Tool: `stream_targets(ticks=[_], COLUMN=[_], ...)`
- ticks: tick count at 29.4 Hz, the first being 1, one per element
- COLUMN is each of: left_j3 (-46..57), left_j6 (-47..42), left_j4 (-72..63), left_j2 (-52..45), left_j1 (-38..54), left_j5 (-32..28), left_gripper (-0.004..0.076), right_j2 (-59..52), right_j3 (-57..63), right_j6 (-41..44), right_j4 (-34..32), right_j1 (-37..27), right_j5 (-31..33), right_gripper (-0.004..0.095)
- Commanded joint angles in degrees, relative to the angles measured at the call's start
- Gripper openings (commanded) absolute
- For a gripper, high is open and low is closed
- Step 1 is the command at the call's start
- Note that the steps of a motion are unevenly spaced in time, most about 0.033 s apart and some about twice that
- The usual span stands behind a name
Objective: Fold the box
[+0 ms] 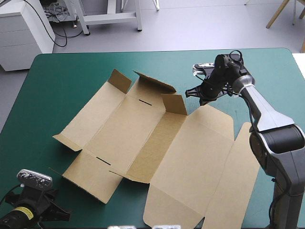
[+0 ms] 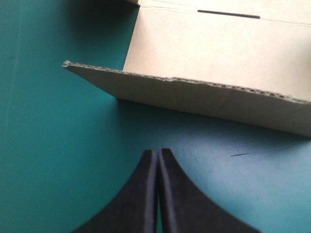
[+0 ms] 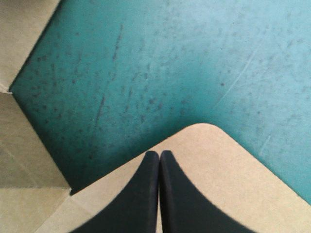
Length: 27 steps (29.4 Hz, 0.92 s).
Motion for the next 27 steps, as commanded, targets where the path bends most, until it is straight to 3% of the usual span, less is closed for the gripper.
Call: stream_targets(ticks=[1,22,27], left_j3=[-1.2,-1.2,-1.2], left_j6=[-0.3,-0.3,-0.3], left_j4=[-0.1,-0.1,-0.1], left_j2=[0.6,0.6,0.6], left_j1=[0.1,0.1,0.1], left_j5=[-3.1,-3.5,-3.5], left_gripper=[-0.0010,-0.0010,-0.0010], right_j2=[-7.3,-22.2,-24.1], right_j3=[-1.7,-1.4,3.1], right_j6=[-2.0,-6.1,-12.3], right_j4=[0.6,3.8,3.8], right_j1=[-0.1,0.6,2.9], right_j5=[-0.5,-0.4,-0.4], right_gripper=[-0.0019,-0.0019,-0.0019])
